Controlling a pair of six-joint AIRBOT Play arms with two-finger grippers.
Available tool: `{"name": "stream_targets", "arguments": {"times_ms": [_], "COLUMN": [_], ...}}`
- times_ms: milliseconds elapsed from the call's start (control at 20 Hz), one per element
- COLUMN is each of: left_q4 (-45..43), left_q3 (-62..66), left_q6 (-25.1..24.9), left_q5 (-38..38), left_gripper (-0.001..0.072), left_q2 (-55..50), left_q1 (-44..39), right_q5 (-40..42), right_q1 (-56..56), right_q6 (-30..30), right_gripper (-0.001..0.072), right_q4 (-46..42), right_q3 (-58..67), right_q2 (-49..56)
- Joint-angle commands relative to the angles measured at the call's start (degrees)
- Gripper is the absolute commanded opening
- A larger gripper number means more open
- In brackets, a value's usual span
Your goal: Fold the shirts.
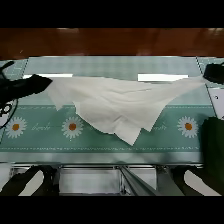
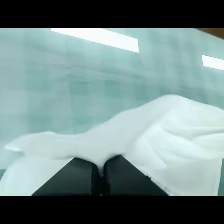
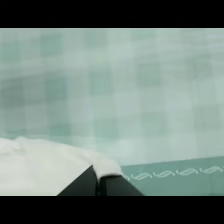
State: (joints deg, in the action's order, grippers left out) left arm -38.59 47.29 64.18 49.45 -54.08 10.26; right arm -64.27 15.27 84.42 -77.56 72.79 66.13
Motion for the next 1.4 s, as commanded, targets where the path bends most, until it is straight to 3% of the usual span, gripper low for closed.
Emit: {"name": "stream_targets", "arguments": {"times_ms": [0, 250, 300, 350, 400, 550, 650, 900, 1000, 1350], "left_q4": [0.3, 0.3, 0.2, 0.3, 0.2, 0.2, 0.2, 0.2, 0.2, 0.2], "left_q3": [4.4, 11.3, 11.9, 12.0, 12.0, 12.3, 12.4, 12.4, 12.4, 12.4], "left_q6": [-1.1, -0.5, -0.5, -0.5, -0.5, -0.5, -0.5, -0.5, -0.5, -0.5], "left_q5": [-6.3, -1.6, -0.5, 0.3, 0.9, 4.2, 6.6, 7.1, 7.2, 7.2], "left_gripper": [0.0025, 0.0026, 0.0026, 0.0026, 0.0026, 0.0026, 0.0026, 0.0026, 0.0026, 0.0025], "left_q2": [-16.2, -29.6, -30.8, -31.5, -31.6, -31.3, -31.3, -31.3, -31.3, -31.3], "left_q1": [-5.0, -5.3, -5.3, -5.3, -5.2, -4.3, -3.7, -3.5, -3.5, -3.5], "right_q5": [5.1, 4.2, 4.0, 3.8, 2.2, -7.9, -11.0, -9.6, -10.6, -5.6], "right_q1": [0.0, 0.0, 0.0, 0.2, 0.8, 5.9, 9.6, 11.4, 11.4, 2.6], "right_q6": [-0.4, 0.4, 0.7, 0.7, 0.8, -0.1, -0.6, -10.0, -11.4, -11.4], "right_gripper": [0.0026, 0.003, 0.0111, 0.0294, 0.0391, 0.0409, 0.0409, 0.0408, 0.0407, 0.0406], "right_q4": [4.0, 6.0, 5.9, 5.9, 6.5, 9.4, 10.0, 23.1, 23.9, 26.1], "right_q3": [4.4, 7.0, 7.0, 7.0, 7.7, 9.8, 4.6, -23.7, -30.9, -39.1], "right_q2": [14.0, 23.0, 23.5, 23.5, 23.5, 22.1, 18.8, 5.4, 4.5, 4.5]}}
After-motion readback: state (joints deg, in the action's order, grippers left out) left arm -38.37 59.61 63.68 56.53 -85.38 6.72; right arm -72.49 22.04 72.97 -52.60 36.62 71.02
